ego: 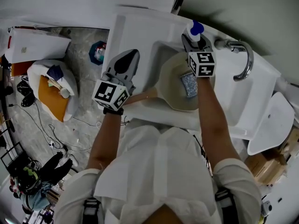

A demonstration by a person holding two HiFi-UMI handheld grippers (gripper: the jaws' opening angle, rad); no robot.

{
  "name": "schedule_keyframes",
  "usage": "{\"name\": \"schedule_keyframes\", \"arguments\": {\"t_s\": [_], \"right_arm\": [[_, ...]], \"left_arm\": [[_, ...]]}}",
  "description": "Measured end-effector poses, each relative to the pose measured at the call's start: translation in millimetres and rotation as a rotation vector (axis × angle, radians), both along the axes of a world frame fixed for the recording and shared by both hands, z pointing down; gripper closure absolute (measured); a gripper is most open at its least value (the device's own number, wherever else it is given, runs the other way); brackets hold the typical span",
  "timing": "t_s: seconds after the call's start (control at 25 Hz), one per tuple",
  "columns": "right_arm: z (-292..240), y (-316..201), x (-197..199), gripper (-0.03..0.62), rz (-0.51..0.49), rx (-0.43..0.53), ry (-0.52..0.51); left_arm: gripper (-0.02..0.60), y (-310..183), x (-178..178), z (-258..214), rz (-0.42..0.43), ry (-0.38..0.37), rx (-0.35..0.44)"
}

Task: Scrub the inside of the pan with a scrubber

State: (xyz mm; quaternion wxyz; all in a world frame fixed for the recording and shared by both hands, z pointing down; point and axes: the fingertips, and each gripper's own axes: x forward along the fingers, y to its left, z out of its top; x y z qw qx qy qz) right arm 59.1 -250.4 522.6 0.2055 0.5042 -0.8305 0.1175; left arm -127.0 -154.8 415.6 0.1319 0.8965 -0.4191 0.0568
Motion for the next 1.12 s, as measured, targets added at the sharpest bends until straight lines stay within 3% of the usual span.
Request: {"name": "schedule_keyframes", "arguments": {"t_s": [0.28,0.6,1.12], "right_arm": [[-23,22,6,0.402,-0.01,-0.06,0.01],[-44,90,19,0.402,-0.089,-0.222,0.031],[-31,215,52,0.402,-0.138,-0.501,0.061]], "left_arm": [[0.563,2,8,-9,0.02,0.009,0.019],[0.563,11,29,-22,0.065,0.022,0.05],[0.563,49,55,-33,0.124,0.004,0.059]]}}
